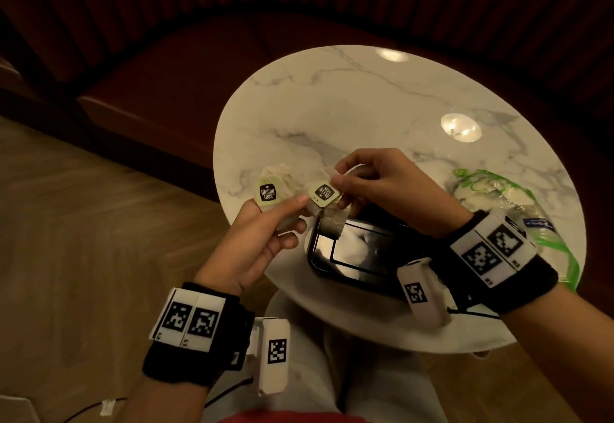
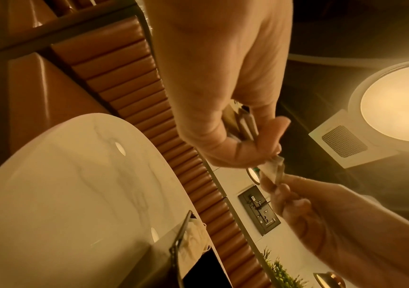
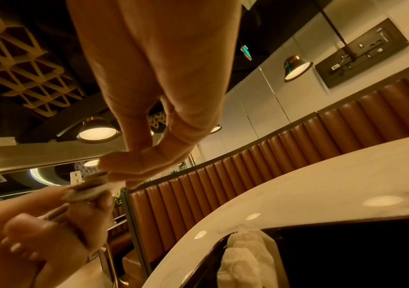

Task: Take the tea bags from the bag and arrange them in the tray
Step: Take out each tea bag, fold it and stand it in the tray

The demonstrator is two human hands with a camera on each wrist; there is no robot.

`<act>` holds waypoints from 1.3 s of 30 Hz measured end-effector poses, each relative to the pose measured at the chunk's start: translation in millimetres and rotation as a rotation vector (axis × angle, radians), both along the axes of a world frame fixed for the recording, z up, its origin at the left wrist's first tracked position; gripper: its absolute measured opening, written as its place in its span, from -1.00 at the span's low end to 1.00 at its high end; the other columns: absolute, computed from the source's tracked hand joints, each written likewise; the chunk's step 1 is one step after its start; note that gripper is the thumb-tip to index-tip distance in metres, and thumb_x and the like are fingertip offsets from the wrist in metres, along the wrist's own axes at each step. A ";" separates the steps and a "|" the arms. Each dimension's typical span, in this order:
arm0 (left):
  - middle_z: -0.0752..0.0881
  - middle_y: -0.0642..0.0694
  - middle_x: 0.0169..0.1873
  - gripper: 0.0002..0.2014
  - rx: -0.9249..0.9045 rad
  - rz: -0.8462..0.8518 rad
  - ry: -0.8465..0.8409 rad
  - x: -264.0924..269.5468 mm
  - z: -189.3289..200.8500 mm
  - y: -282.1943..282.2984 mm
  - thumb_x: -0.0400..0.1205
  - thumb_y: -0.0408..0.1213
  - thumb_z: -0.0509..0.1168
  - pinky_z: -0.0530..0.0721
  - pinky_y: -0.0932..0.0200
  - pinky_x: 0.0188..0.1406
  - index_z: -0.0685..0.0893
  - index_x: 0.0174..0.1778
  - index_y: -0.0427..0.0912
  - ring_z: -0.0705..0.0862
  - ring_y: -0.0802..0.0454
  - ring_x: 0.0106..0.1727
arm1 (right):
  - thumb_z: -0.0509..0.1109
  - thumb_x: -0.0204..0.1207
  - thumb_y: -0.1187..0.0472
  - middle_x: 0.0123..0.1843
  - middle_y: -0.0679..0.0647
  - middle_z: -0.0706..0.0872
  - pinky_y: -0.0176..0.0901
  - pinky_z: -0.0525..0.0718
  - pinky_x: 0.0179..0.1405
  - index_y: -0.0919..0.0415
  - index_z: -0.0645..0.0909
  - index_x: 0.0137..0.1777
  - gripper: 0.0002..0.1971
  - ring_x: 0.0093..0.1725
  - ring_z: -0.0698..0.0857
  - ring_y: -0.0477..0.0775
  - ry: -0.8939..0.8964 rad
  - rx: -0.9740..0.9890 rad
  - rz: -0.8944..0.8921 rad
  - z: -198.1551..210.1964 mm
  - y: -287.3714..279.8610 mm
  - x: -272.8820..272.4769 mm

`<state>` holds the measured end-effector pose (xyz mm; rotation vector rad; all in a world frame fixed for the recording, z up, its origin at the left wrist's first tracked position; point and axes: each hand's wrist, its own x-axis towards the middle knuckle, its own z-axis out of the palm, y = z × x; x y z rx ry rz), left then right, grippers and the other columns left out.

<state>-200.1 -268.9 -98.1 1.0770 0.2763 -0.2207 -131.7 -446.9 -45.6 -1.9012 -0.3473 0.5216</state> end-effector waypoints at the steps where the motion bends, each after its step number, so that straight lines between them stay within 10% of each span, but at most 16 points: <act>1: 0.75 -0.08 -0.32 -0.89 0.001 0.010 0.009 0.3 -0.4 0.5 0.60 -0.36 0.34 0.43 0.41 -0.62 0.73 -0.01 -0.23 0.58 0.14 -0.45 | 0.39 0.62 0.25 -0.26 0.20 0.81 -0.24 0.75 -0.34 0.45 0.62 0.12 -0.77 -0.31 0.78 0.04 0.036 0.018 -0.005 -0.9 0.2 -1.0; 14: 0.75 -0.10 -0.34 -0.88 0.213 0.107 -0.002 4.6 -10.4 -2.0 0.62 -0.27 0.41 0.58 0.33 -0.55 0.75 -0.02 -0.23 0.66 0.11 -0.41 | 0.43 0.59 0.25 -0.03 0.40 0.77 -0.17 0.73 -0.30 0.47 0.70 0.07 -0.76 -0.26 0.70 0.05 0.059 0.001 0.031 -18.1 -7.7 -1.5; 17: 0.77 -0.09 -0.36 -0.87 0.241 0.099 0.074 5.1 -20.8 -3.1 0.62 -0.27 0.41 0.68 0.32 -0.46 0.74 -0.08 -0.28 0.75 0.13 -0.35 | 0.48 0.56 0.17 -0.20 0.29 0.80 -0.04 0.76 -0.21 0.36 0.74 -0.07 -0.79 -0.30 0.74 0.06 -0.047 -0.206 0.031 -24.9 -16.7 8.9; 23: 0.74 -0.11 -0.25 -0.85 0.440 0.016 0.127 6.2 -39.6 -2.5 0.66 -0.31 0.37 0.61 0.38 -0.49 0.70 0.04 -0.32 0.65 0.16 -0.36 | 0.47 0.56 0.20 -0.38 0.02 0.72 -0.40 0.59 -0.47 0.31 0.70 -0.17 -0.83 -0.50 0.61 -0.20 -0.282 -0.627 0.228 -45.0 -17.1 23.1; 30: 0.63 -0.05 -0.41 -0.93 0.597 -0.104 0.080 5.5 -47.2 -7.0 0.55 -0.32 0.49 0.56 0.27 -0.48 0.72 -0.16 -0.15 0.56 0.08 -0.40 | 0.47 0.55 0.11 -0.38 -0.15 0.63 -0.29 0.57 -0.40 0.00 0.50 -0.30 -0.76 -0.47 0.60 -0.25 -0.280 -0.744 0.374 -62.4 -1.9 32.2; 34: 0.63 -0.05 -0.45 -0.93 0.647 -0.164 0.068 5.4 -53.2 -7.0 0.54 -0.35 0.49 0.56 0.17 -0.40 0.72 -0.16 -0.15 0.58 0.00 -0.38 | 0.50 0.50 0.00 -0.26 -0.07 0.59 -0.19 0.47 -0.21 0.10 0.61 -0.22 -0.78 -0.19 0.62 -0.02 -0.376 -0.815 0.270 -69.8 -4.3 35.7; 39: 0.68 -0.16 -0.38 -0.88 0.668 -0.181 0.073 6.1 -56.7 -7.3 0.55 -0.34 0.48 0.58 0.10 -0.34 0.73 -0.08 -0.31 0.62 -0.06 -0.34 | 0.55 0.46 -0.03 -0.33 -0.12 0.63 -0.26 0.52 -0.36 0.12 0.64 -0.20 -0.76 -0.32 0.64 -0.08 -0.303 -0.698 0.224 -57.3 -15.0 31.0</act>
